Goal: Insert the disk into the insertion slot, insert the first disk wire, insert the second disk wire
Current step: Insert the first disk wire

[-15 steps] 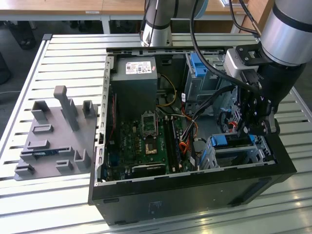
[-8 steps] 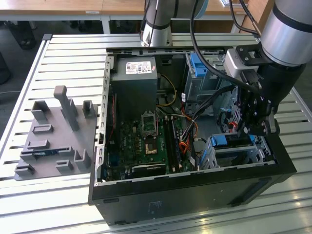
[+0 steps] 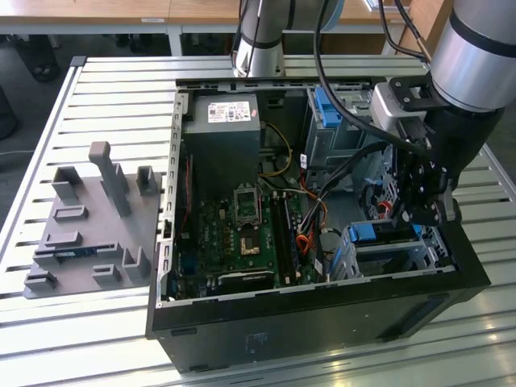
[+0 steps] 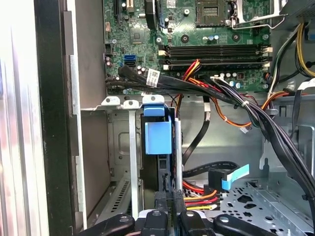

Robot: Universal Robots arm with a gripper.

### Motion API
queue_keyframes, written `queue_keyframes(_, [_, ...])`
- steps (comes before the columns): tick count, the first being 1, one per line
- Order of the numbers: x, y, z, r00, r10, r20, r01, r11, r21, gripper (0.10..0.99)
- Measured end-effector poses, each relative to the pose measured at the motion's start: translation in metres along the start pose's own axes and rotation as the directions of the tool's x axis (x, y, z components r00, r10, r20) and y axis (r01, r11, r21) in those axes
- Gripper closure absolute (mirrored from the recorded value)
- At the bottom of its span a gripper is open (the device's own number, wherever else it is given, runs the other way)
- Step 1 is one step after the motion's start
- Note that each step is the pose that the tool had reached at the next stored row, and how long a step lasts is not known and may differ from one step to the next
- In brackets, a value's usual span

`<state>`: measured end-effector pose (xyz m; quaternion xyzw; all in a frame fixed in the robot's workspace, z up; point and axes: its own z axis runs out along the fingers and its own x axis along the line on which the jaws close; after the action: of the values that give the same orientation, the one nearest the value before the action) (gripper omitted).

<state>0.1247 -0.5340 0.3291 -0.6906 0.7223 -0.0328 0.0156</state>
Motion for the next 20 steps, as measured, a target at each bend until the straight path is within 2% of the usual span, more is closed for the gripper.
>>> queue_keyframes(11, [0.0,0.0002,0.002,1.0,0.0,0.0001,0.0,1.0,0.0,0.922])
queue_keyframes(14, [-0.0001,0.0002,0.0023,1.0,0.0,0.0004,0.0,1.0,0.0,0.91])
queue_keyframes(15, [0.0,0.0002,0.0021,1.0,0.0,0.0002,0.0,1.0,0.0,0.851])
queue_keyframes(20, [0.0,-0.0001,-0.0014,1.0,0.0,0.0,0.0,1.0,0.0,0.851])
